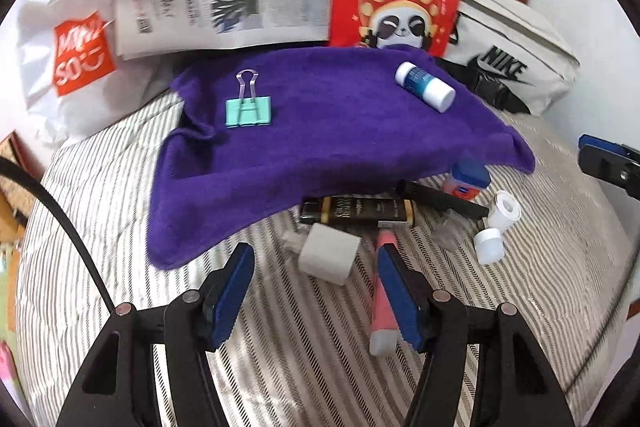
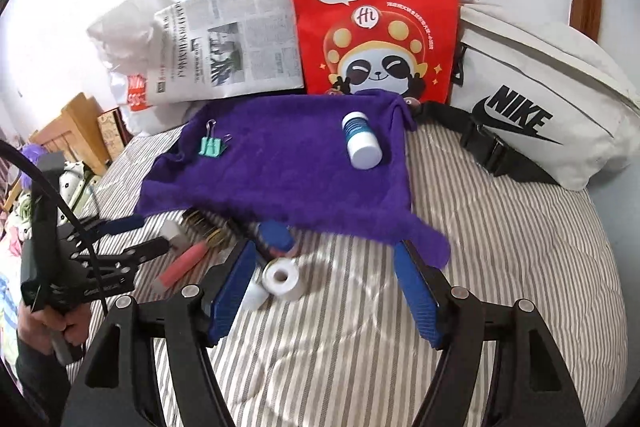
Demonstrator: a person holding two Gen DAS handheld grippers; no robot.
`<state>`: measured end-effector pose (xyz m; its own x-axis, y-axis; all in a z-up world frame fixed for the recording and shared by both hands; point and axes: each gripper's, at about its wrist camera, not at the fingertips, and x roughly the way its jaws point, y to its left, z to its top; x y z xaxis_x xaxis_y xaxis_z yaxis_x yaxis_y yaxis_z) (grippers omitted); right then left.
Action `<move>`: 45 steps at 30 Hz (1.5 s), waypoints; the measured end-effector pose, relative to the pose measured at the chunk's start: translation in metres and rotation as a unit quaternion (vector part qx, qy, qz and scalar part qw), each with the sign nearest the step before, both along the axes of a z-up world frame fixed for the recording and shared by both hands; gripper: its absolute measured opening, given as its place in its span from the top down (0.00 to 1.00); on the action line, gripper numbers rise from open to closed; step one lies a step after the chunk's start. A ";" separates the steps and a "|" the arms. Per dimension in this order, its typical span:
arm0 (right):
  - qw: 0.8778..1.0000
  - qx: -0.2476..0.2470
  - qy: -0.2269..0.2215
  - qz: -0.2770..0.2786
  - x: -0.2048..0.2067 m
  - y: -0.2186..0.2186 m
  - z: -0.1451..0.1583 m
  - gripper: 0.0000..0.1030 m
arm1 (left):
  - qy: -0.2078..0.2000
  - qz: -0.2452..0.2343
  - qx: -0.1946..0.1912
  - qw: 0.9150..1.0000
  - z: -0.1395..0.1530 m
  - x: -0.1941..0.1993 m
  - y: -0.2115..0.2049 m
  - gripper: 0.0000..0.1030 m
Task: Organize rigid objects
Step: 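Grasp the white charger cube with the left gripper, then grasp the white tape roll with the right gripper while the left holds the charger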
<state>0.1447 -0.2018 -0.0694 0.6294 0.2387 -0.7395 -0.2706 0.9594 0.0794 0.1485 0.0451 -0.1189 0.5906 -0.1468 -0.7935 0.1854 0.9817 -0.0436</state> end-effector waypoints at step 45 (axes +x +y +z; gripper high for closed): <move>0.998 -0.051 0.030 0.032 0.023 0.035 -0.081 0.59 | 0.002 0.029 0.023 0.999 -0.025 0.020 0.023 0.58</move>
